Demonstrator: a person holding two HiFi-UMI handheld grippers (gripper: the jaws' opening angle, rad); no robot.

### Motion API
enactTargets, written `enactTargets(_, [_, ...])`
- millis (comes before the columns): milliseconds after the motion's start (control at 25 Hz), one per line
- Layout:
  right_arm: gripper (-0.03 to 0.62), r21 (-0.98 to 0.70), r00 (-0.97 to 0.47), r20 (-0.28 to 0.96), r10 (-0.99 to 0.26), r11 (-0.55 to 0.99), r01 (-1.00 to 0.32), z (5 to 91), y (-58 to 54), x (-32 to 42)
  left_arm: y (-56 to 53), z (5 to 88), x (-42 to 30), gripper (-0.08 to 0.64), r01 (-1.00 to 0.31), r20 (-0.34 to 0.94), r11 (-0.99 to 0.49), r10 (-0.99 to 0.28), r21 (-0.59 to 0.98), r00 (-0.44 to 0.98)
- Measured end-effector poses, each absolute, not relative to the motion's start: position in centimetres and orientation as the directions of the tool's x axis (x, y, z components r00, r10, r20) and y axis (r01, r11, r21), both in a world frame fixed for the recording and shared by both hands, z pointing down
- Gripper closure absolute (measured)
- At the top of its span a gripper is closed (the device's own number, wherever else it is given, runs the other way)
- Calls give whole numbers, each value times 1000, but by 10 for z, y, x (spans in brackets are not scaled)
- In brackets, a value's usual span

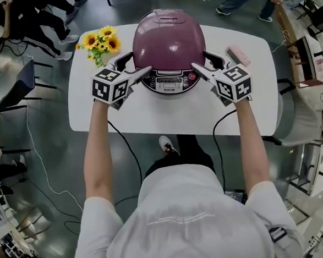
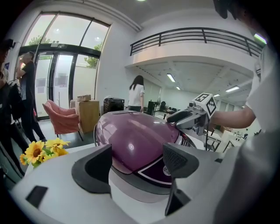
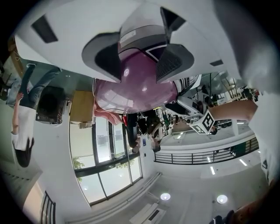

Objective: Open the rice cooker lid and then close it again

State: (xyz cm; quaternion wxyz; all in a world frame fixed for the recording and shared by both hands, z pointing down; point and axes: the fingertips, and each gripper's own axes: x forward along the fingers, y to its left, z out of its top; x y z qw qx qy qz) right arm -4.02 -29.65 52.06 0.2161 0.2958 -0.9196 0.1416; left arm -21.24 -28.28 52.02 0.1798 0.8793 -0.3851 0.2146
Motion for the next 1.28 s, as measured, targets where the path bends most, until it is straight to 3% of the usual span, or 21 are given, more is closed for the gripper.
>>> enactTargets(720, [348, -114, -710, 482, -514, 766, -632, 523, -295, -41, -281, 524, -213, 185, -762, 507, -623, -606, 177, 613])
enactTargets(1280, [351, -133, -688, 491, -534, 735, -665, 526, -300, -37, -283, 530, -217, 184, -772, 450, -567, -631, 287, 632])
